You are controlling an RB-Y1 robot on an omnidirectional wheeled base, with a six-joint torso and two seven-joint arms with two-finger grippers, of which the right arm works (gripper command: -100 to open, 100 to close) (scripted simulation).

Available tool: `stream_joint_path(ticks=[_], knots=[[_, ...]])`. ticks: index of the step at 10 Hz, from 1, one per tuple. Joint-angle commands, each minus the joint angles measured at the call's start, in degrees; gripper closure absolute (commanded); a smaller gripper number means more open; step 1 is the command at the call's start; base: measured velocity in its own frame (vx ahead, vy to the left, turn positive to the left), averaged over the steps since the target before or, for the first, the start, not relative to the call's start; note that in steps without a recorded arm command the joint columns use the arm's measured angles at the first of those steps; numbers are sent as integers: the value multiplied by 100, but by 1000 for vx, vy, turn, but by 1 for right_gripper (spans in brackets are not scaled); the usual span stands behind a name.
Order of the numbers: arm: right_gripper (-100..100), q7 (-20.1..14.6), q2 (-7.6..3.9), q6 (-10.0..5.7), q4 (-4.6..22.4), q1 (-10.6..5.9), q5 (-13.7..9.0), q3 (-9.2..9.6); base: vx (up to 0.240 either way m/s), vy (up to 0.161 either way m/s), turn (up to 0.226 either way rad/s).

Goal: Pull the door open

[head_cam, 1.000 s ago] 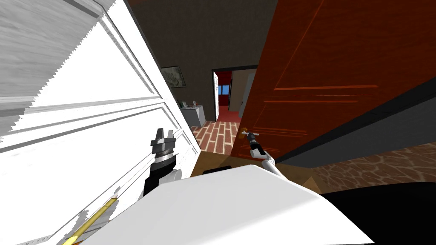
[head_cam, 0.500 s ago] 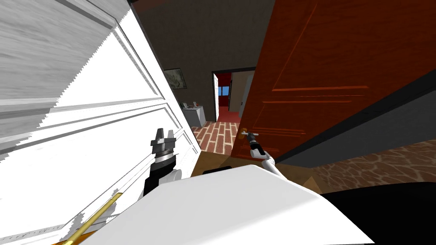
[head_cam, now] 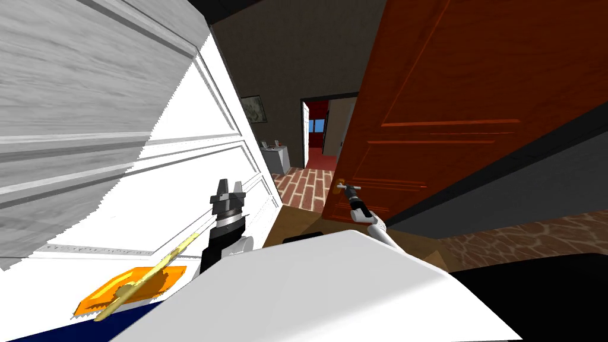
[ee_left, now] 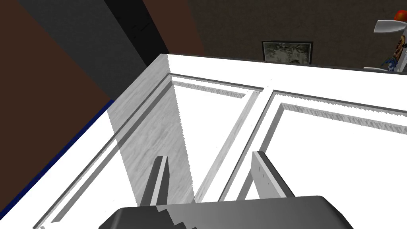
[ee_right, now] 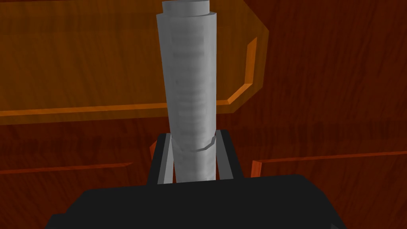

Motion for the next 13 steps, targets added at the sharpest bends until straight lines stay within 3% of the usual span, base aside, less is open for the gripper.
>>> stream_joint_path(ticks=[1, 5, 6, 13], knots=[[100, -96, -84, -46, -20, 78, -9, 96, -233, -64, 138], [100, -321, -307, -152, -116, 245, -34, 310, -222, -50, 145], [100, -286, -272, -127, -97, 216, -30, 287, -100, -24, 42], [100, -646, -702, -479, -372, 680, -89, 682, -206, -49, 132]])
